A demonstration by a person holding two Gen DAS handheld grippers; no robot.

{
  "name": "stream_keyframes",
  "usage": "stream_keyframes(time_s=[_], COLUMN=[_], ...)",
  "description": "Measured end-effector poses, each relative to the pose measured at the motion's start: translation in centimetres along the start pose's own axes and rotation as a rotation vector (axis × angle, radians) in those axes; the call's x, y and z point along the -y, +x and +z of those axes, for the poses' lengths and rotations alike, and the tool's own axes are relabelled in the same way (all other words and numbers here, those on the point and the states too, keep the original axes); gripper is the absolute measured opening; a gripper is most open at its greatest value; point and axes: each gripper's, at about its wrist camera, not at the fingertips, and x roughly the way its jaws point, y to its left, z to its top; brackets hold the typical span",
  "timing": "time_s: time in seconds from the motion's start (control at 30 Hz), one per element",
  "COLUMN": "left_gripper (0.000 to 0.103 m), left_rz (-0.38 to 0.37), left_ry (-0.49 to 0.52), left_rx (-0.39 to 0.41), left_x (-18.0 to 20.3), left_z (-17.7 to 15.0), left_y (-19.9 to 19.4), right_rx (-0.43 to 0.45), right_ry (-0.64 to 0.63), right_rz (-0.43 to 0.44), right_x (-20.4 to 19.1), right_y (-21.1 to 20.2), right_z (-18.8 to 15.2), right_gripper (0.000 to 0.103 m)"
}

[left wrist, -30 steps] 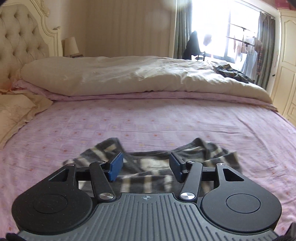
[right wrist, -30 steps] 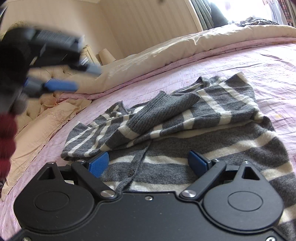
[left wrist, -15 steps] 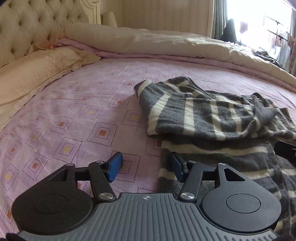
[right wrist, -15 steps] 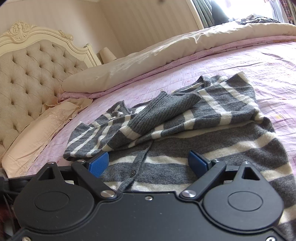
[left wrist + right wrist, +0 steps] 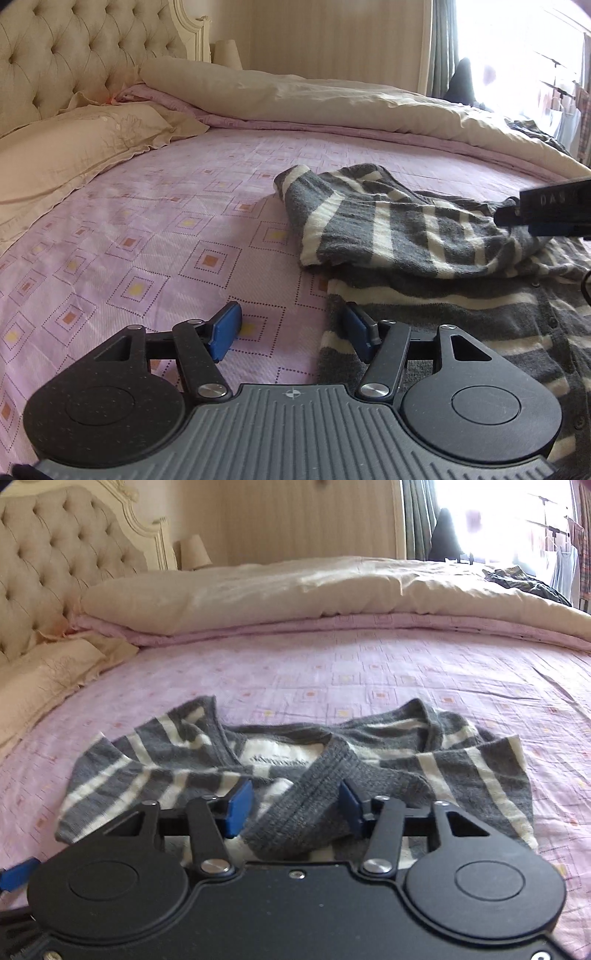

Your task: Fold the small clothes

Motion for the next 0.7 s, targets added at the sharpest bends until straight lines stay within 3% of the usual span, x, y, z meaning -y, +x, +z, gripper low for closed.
stream_keyframes(time_s=[0.17, 0.23, 0.37, 0.47, 0.7], left_gripper=[0.060, 0.060, 0.060, 0.060, 0.061], left_rz=[-0.011, -0.016, -0.016, -0.018, -0.023], left_ry=[-0.014, -0.020, -0.020, -0.024, -0.026], left_rx=[0.003, 0.004, 0.004, 0.004, 0.003], left_x=[-0.3, -0.5, -0.4, -0.3, -0.3], left_z=[-0.1, -0.1, 0.0, 0.0, 0.0], left_y=[-0.1, 0.0, 0.0, -0.1, 0.0], right_rx=[-0.021, -0.005, 0.078, 0.063, -0.034], right_ry=[0.076, 0.105, 0.232, 0.288, 0.265], right_rz=[-0.026, -0.020, 0.091, 0.145, 0.117], right_x=[4.8, 6.4, 9.2, 10.2, 10.1], right_y=[-3.1, -4.6, -6.5, -5.5, -1.8], right_z=[-2.6, -3.3, -3.2, -2.1, -1.9], right_gripper=[0.051, 0.056, 0.057, 0.057, 0.057])
